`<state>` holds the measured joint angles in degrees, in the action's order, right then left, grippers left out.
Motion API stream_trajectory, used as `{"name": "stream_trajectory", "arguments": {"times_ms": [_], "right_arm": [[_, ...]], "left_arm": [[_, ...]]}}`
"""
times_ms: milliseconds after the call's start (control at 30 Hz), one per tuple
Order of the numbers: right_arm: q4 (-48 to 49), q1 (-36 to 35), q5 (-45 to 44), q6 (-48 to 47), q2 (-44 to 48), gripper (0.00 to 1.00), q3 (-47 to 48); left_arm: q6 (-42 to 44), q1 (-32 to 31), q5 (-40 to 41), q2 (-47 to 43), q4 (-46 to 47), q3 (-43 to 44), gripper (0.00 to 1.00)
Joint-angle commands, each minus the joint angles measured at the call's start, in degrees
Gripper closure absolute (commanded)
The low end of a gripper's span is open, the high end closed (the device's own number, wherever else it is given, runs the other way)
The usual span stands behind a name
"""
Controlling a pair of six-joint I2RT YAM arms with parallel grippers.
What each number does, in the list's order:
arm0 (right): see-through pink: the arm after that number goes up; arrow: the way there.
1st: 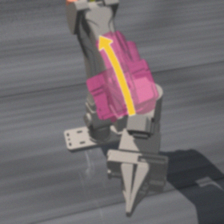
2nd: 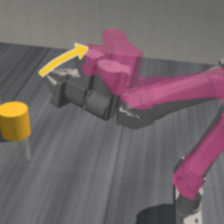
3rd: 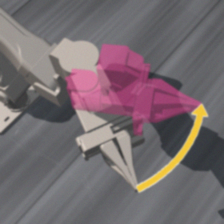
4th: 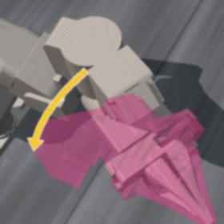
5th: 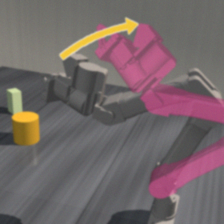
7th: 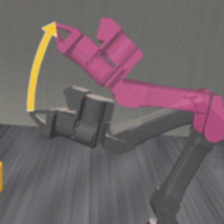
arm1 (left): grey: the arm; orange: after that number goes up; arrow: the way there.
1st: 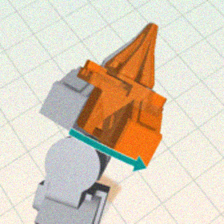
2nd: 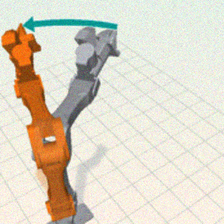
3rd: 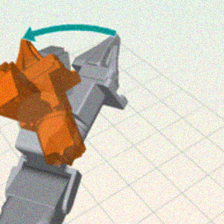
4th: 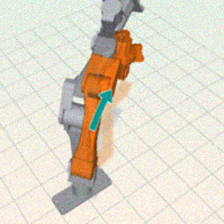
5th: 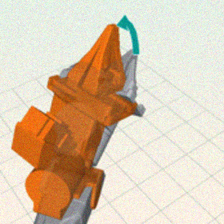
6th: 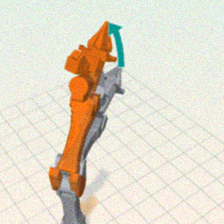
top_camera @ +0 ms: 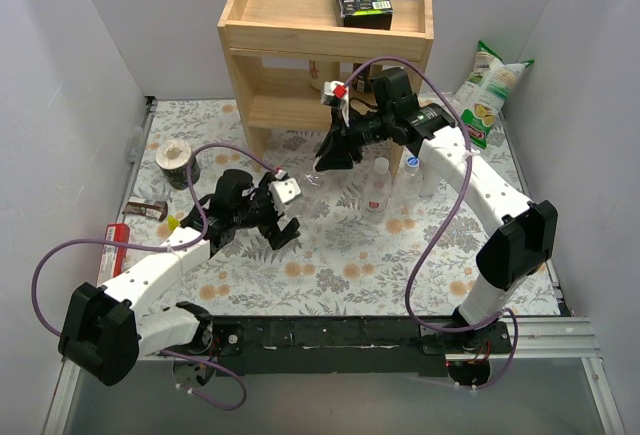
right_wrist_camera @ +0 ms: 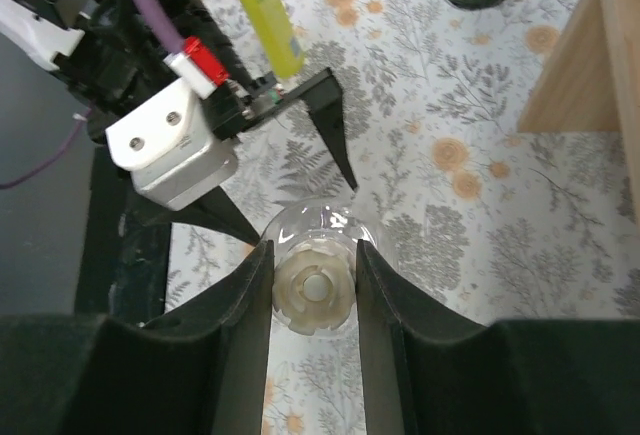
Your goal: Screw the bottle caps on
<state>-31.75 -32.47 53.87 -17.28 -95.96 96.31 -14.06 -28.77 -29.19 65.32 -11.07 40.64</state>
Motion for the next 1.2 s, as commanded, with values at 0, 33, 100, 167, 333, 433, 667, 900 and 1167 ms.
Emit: {"name": "stream_trajectory", "arguments": {"times_ms": [0,33,100,167,333,433,667,900,1167], "right_arm": [[-10.4,-0.1,-6.2,-10.1,-2.1,0.99,7.0],[-10.9,-0.1,-8.1,-11.5,-2.4,0.99,7.9],[-11.3,-0.1,-9.7,-13.0,-2.7,0.99,8.1],[-12.1,-0.1,-11.2,-14.1,-3.3,0.99,8.7],[-12.9,-0.1,-11.2,-15.6,-4.7,0.99,8.5],[-13.4,-0.1,-11.4,-16.4,-5.4,0.99,7.6],[-9.8,-0.1,-11.7,-16.9,-5.0,0.99,2.8],[-7.3,-1.6,-14.1,-18.1,-4.7,0.98,-0.2],[-7.5,-2.9,-15.0,-18.2,-5.1,0.90,-1.6]], "left_arm": [[8.6,1.0,6.6,-4.1,-6.5,-2.5,0.02],[8.8,1.3,8.3,-4.3,-6.9,-2.8,0.02],[8.6,1.7,9.1,-4.1,-8.8,-2.9,0.02],[8.2,2.1,8.6,-4.0,-9.7,-2.9,0.02],[7.0,2.2,6.3,-3.7,-9.9,-3.5,0.02],[6.7,2.2,5.3,-3.0,-9.8,-3.4,0.02],[6.5,2.2,4.7,-2.9,-9.8,-3.3,0.02],[6.2,2.2,3.9,-3.0,-9.6,-4.1,0.02],[6.2,2.2,3.4,-2.0,-8.6,-3.9,0.02]]}}
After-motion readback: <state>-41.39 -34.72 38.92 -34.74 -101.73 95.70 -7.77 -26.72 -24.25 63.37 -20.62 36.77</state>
